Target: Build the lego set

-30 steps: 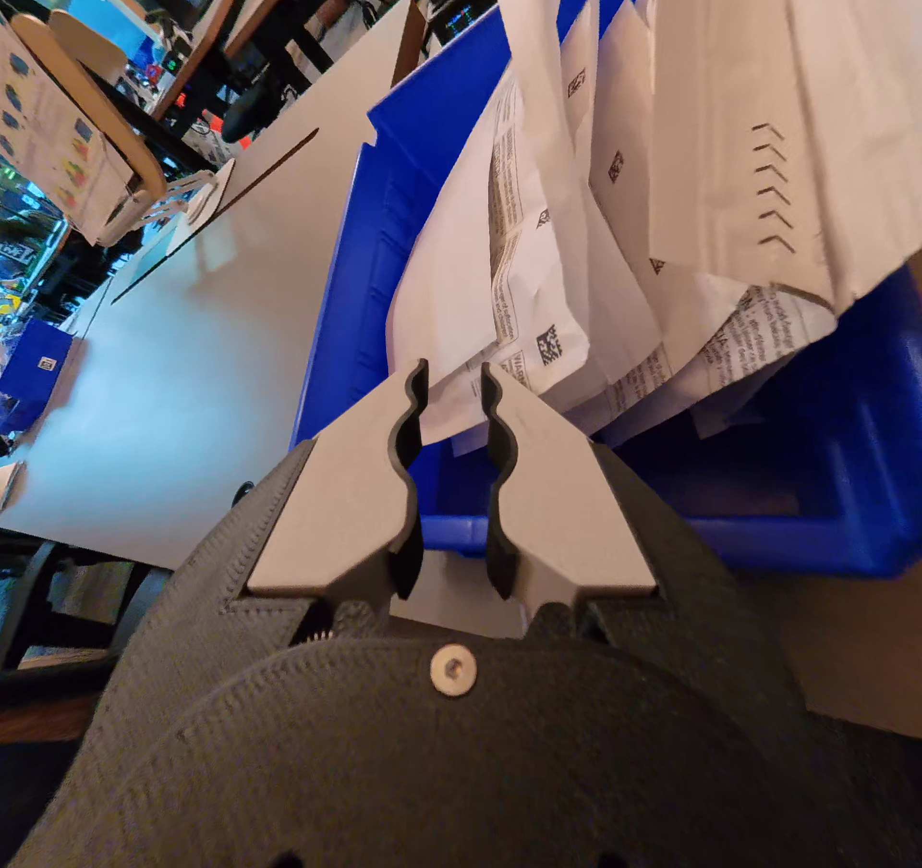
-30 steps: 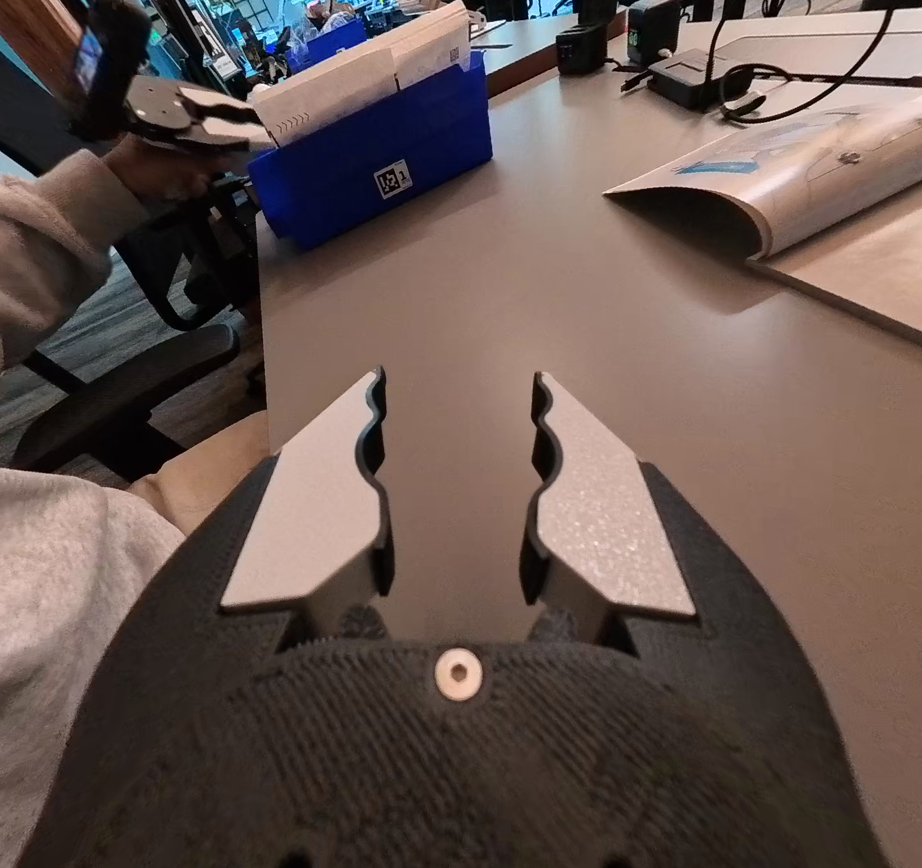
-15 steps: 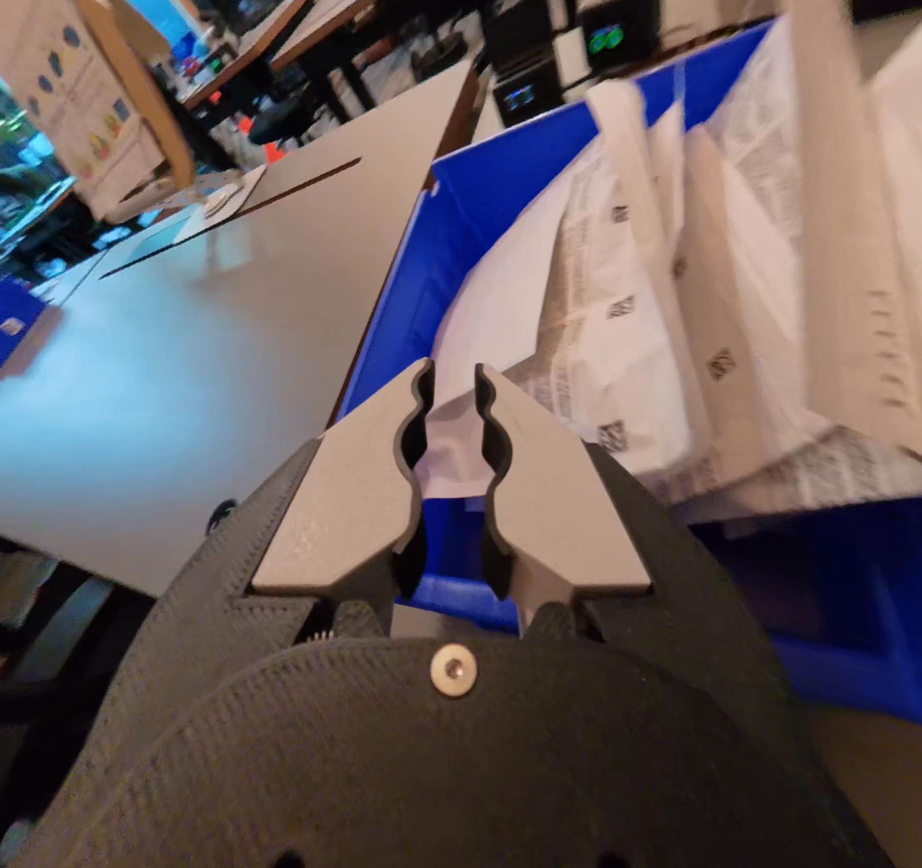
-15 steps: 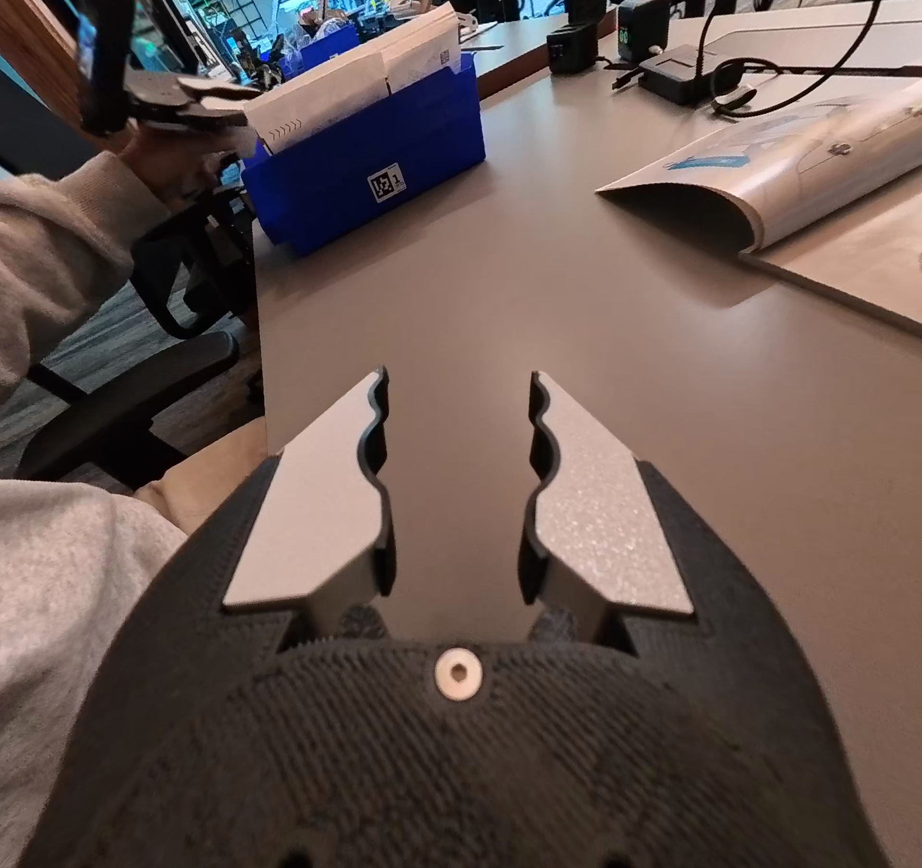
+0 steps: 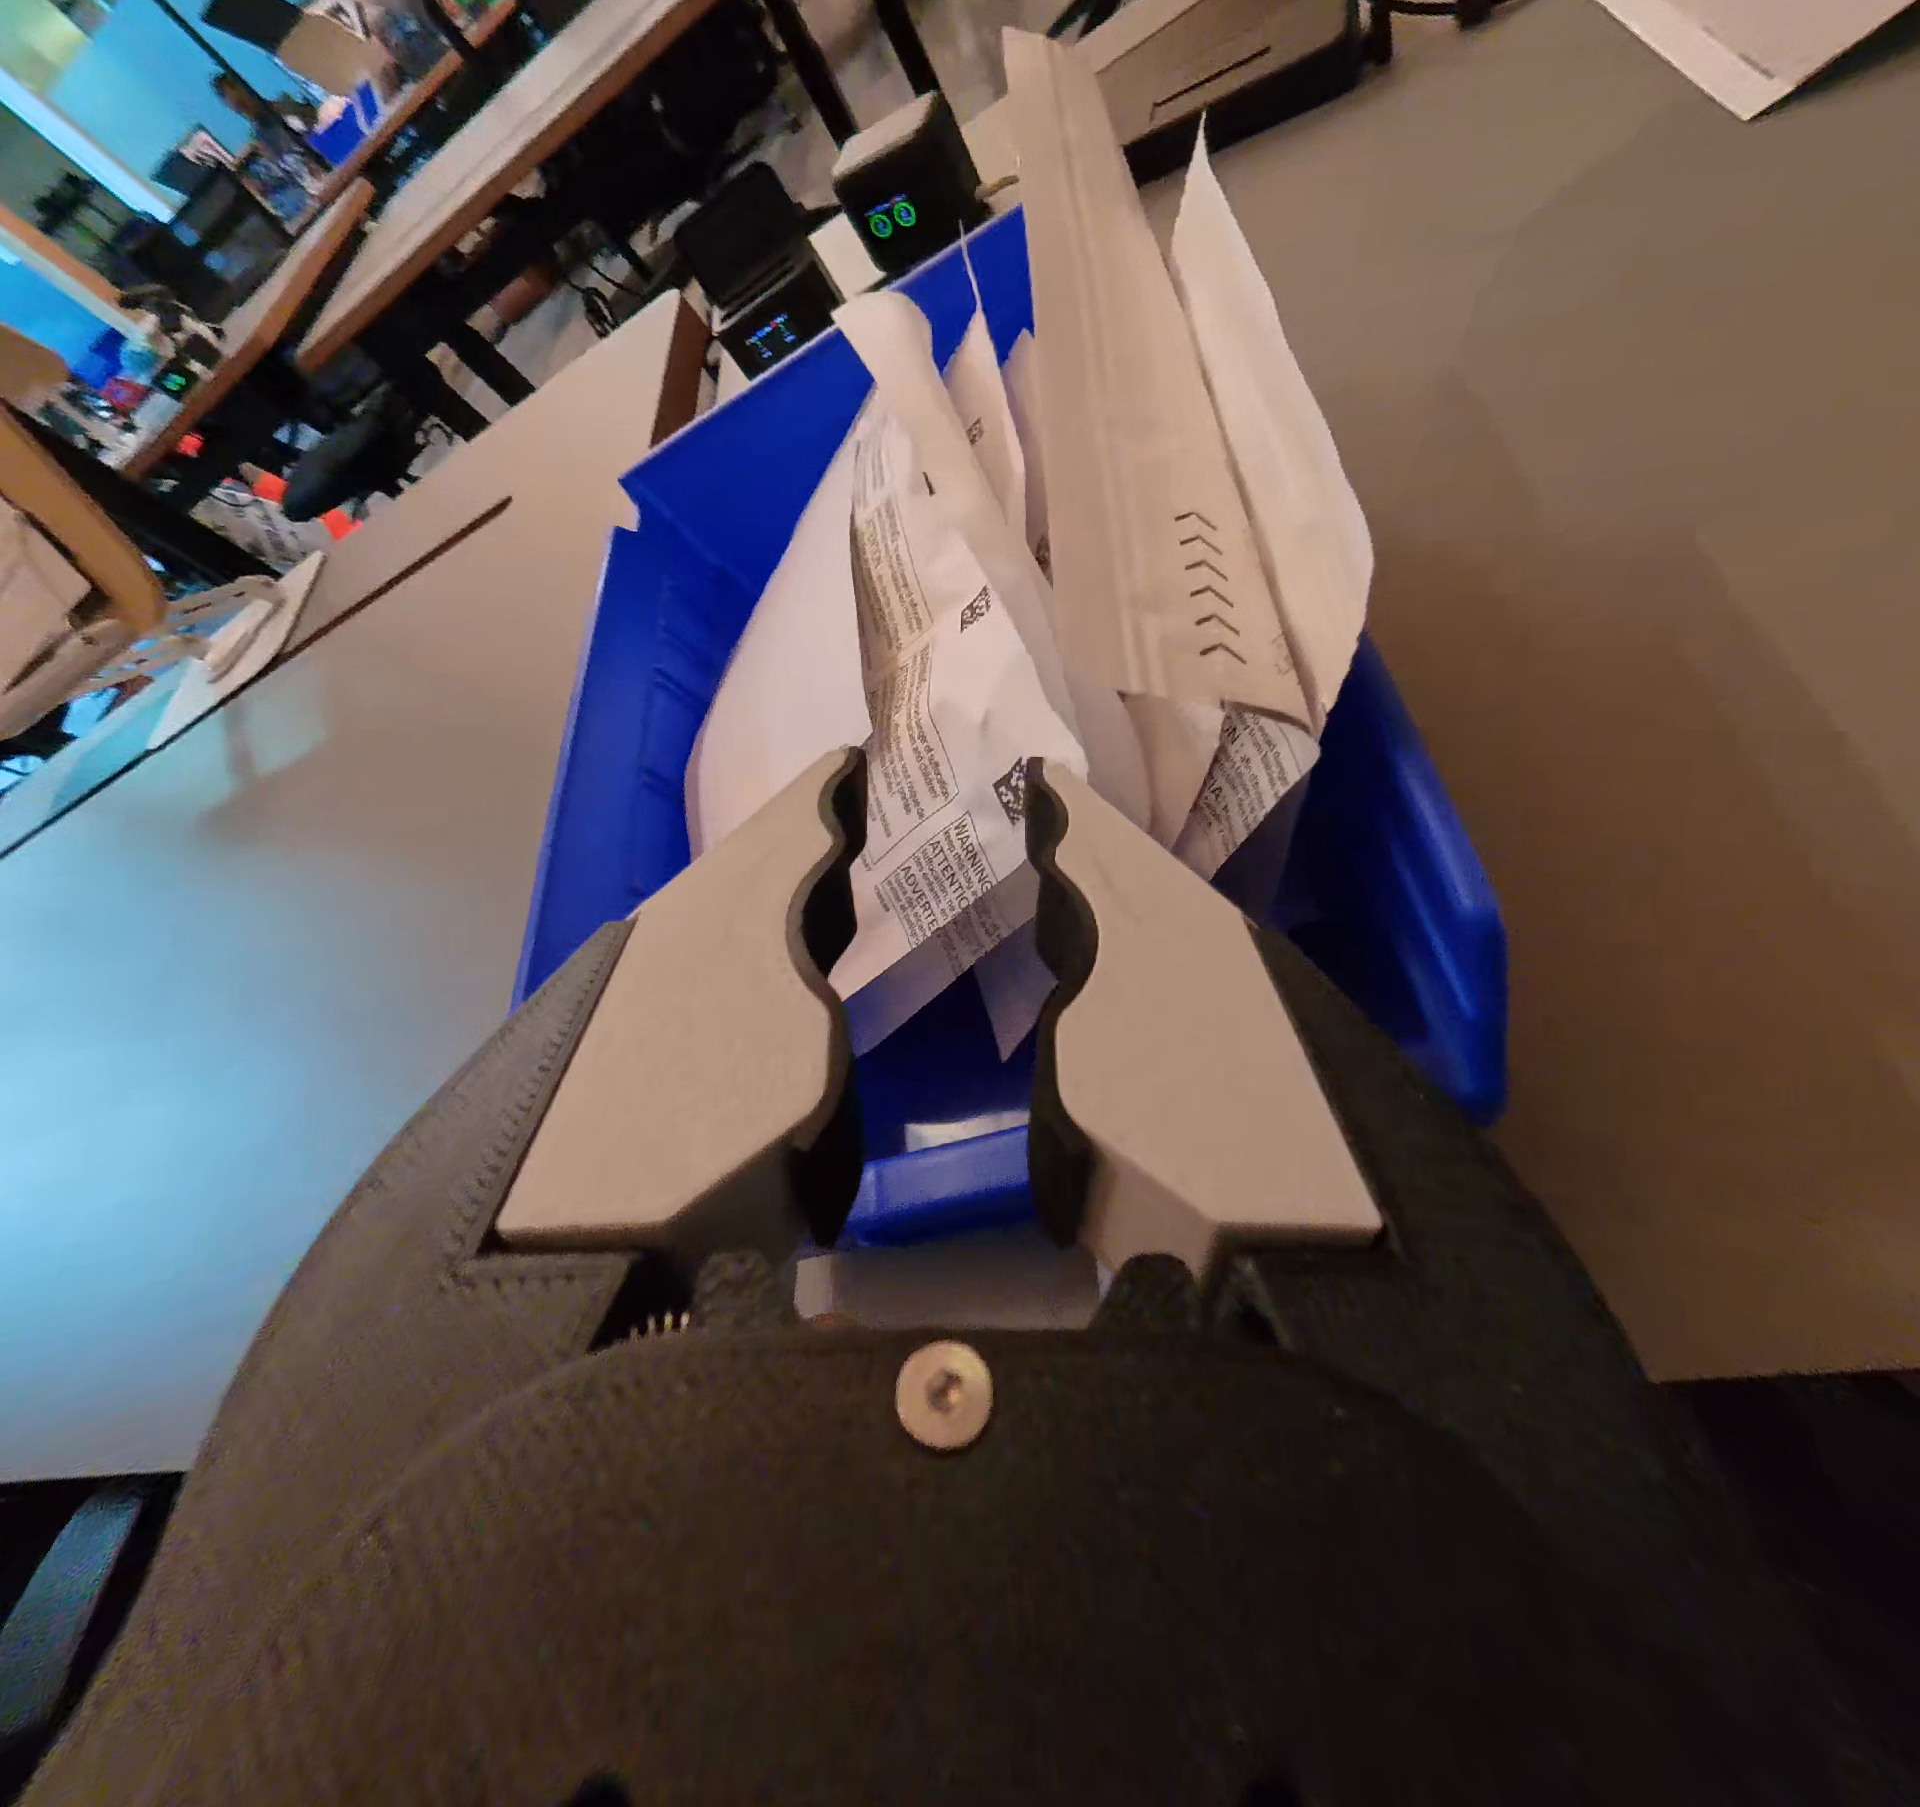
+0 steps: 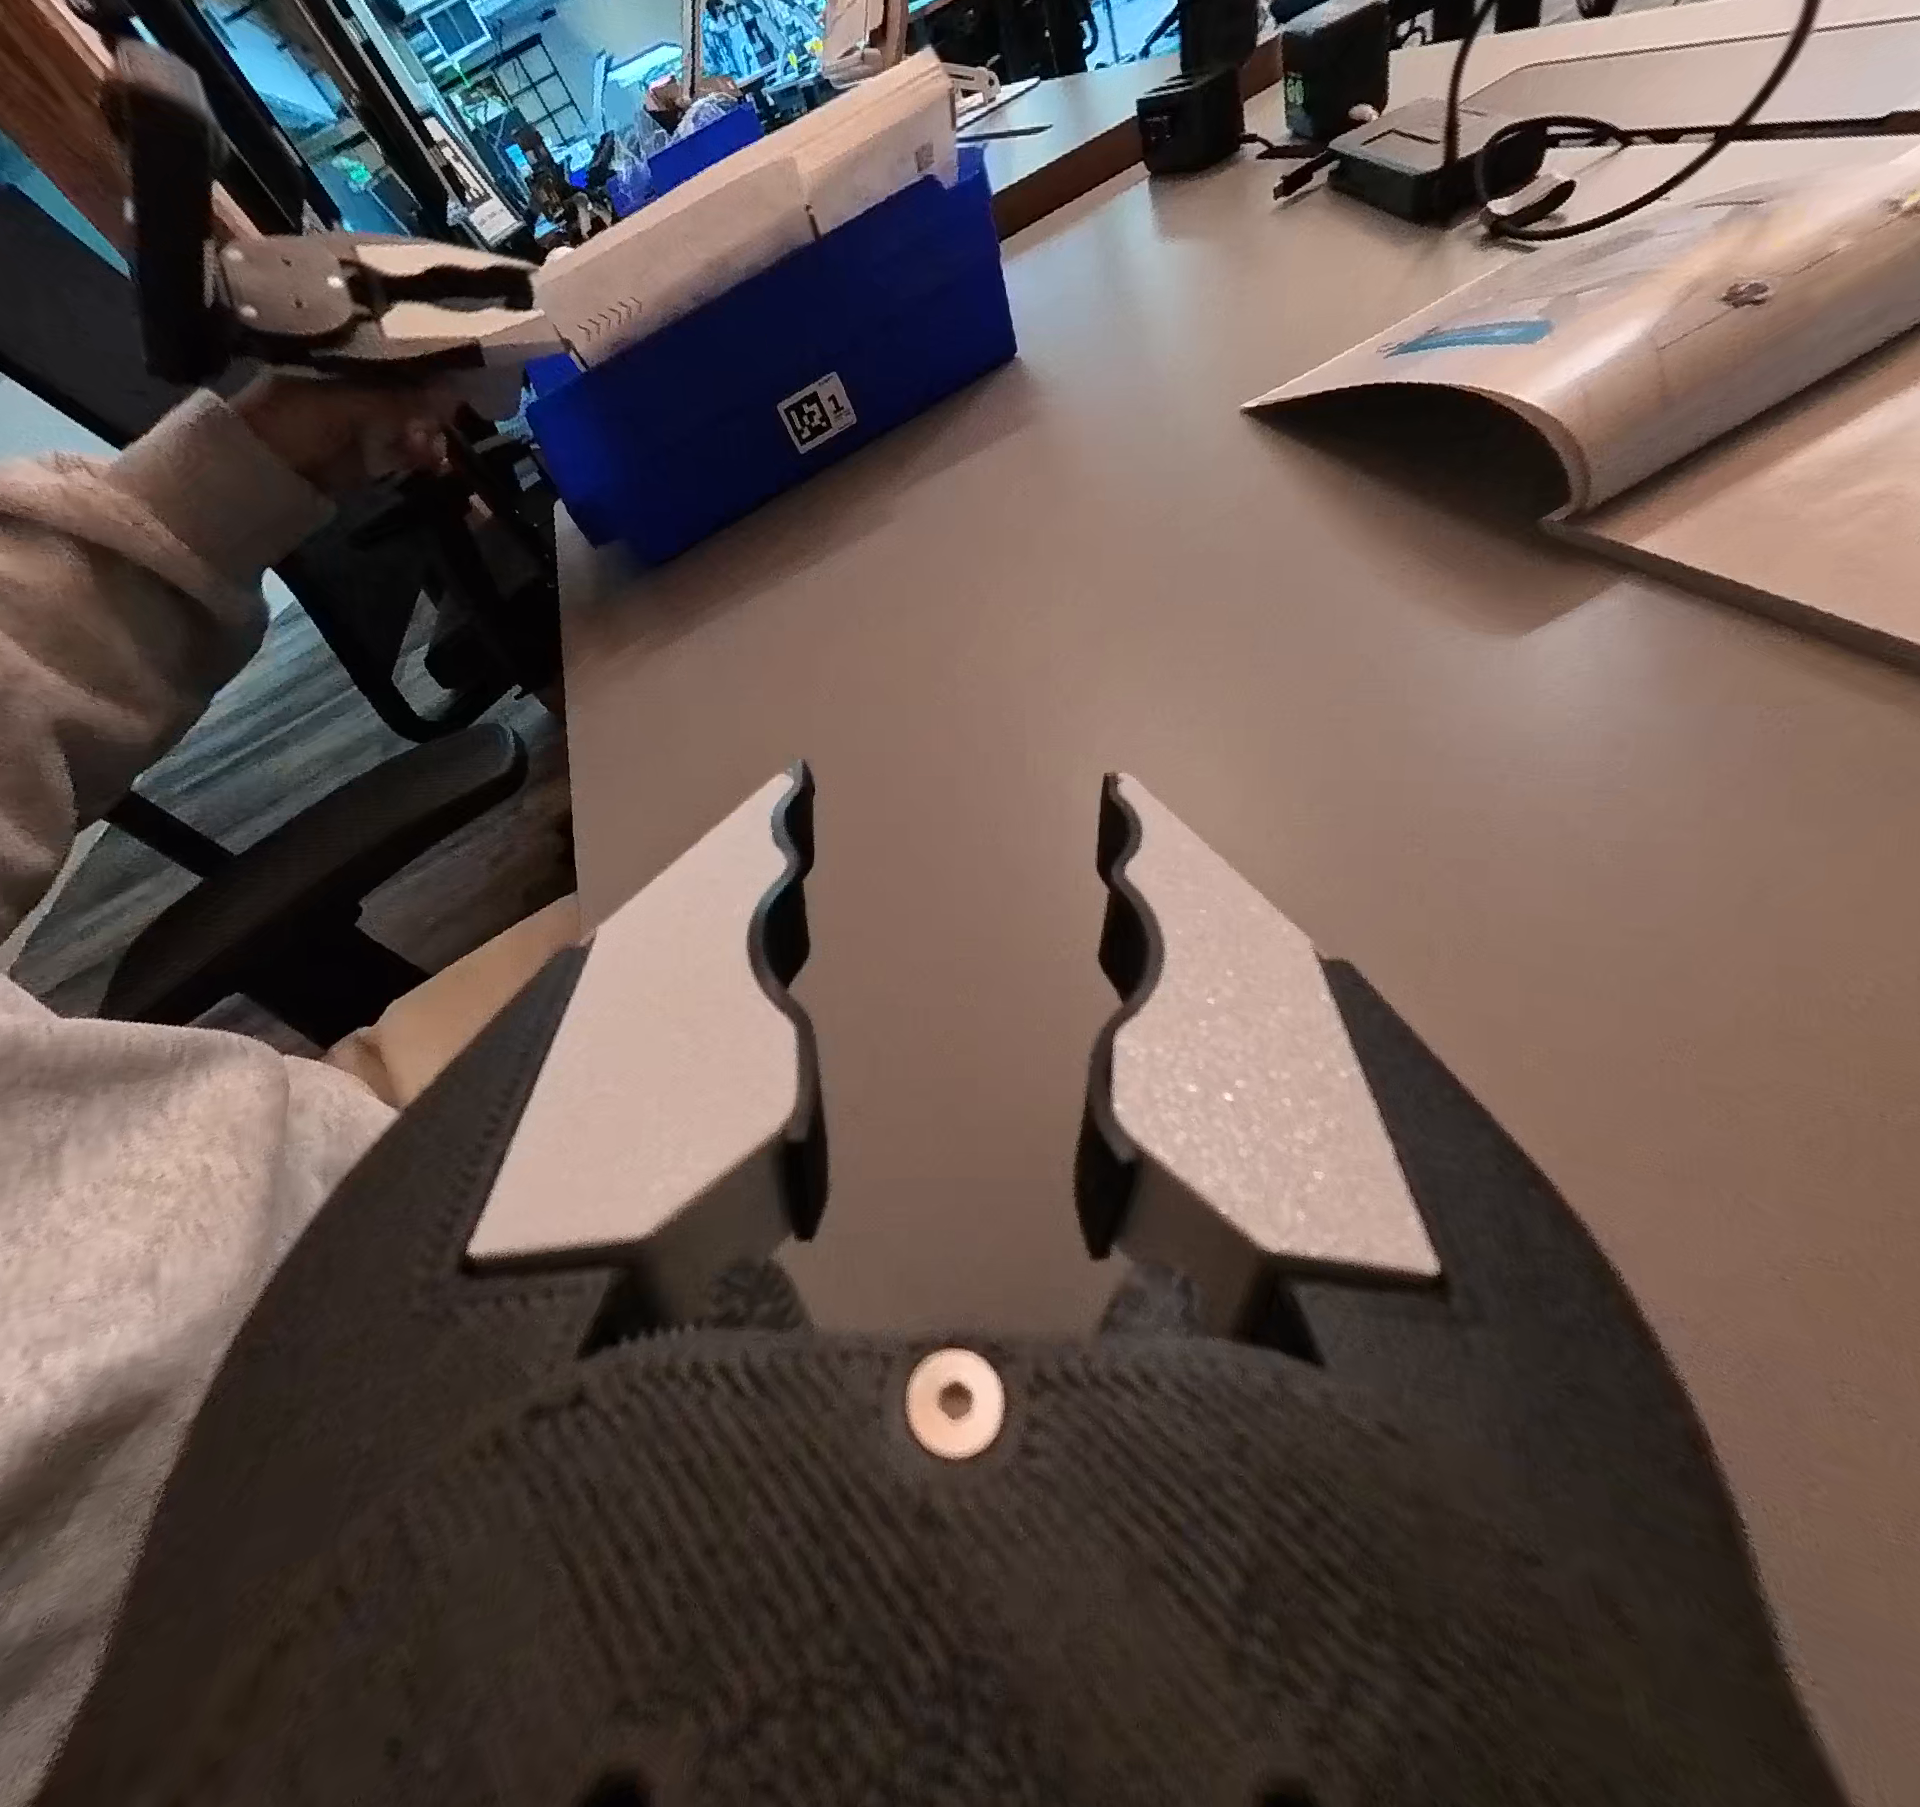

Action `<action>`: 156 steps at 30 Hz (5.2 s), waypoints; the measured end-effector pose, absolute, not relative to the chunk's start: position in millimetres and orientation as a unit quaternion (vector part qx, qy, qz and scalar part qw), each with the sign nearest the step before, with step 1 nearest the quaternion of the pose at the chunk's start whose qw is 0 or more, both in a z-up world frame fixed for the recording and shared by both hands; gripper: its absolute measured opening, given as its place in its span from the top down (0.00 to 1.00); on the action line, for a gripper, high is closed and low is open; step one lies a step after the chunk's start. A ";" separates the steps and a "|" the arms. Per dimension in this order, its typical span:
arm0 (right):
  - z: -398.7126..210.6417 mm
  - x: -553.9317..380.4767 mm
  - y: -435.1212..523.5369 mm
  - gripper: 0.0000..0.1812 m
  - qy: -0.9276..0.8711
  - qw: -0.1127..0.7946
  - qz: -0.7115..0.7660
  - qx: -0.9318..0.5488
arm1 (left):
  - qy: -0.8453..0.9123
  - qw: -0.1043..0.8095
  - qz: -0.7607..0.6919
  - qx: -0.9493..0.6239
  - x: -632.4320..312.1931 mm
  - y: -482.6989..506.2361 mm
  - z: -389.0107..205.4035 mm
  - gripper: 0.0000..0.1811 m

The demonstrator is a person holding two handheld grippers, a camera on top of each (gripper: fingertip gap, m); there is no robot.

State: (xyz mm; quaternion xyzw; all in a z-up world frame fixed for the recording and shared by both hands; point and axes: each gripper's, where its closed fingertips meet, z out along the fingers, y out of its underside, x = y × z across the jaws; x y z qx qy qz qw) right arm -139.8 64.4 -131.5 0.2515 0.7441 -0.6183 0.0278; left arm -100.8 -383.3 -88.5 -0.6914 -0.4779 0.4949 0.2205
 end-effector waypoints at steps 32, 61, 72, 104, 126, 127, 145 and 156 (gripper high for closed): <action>-133.2 -112.4 45.7 0.72 0.762 0.056 -0.608 0.214 | -0.545 0.302 0.534 -0.572 -142.5 -428.7 40.8 1.00; -66.7 -150.5 129.1 0.62 0.647 -0.056 -0.729 0.215 | -0.167 0.707 0.121 -0.676 -121.4 9.0 31.8 1.00; -70.9 -141.8 124.1 0.99 0.641 -0.011 -0.744 0.187 | -0.279 0.745 0.096 -0.598 -147.7 -40.0 -57.0 0.97; -69.9 -159.7 136.0 0.91 0.608 -0.018 -0.752 0.255 | -0.344 0.684 0.247 -0.594 -133.0 -46.1 1.8 0.80; -53.3 -101.9 129.9 1.00 0.642 0.042 -0.760 0.093 | 0.004 0.145 -0.218 -0.965 -93.2 129.7 -85.6 0.63; -53.7 -101.5 130.0 1.00 0.643 0.045 -0.759 0.093 | 0.009 0.131 -0.218 -0.967 -93.2 129.4 -90.9 0.74; -64.9 -106.2 121.5 1.00 0.647 0.139 -0.737 0.139 | 0.009 0.252 -0.187 -0.949 -100.5 140.4 -64.8 0.99; -63.0 -119.1 126.8 0.98 0.625 0.116 -0.754 0.167 | -0.017 0.273 -0.215 -0.937 -111.8 145.3 -62.4 1.00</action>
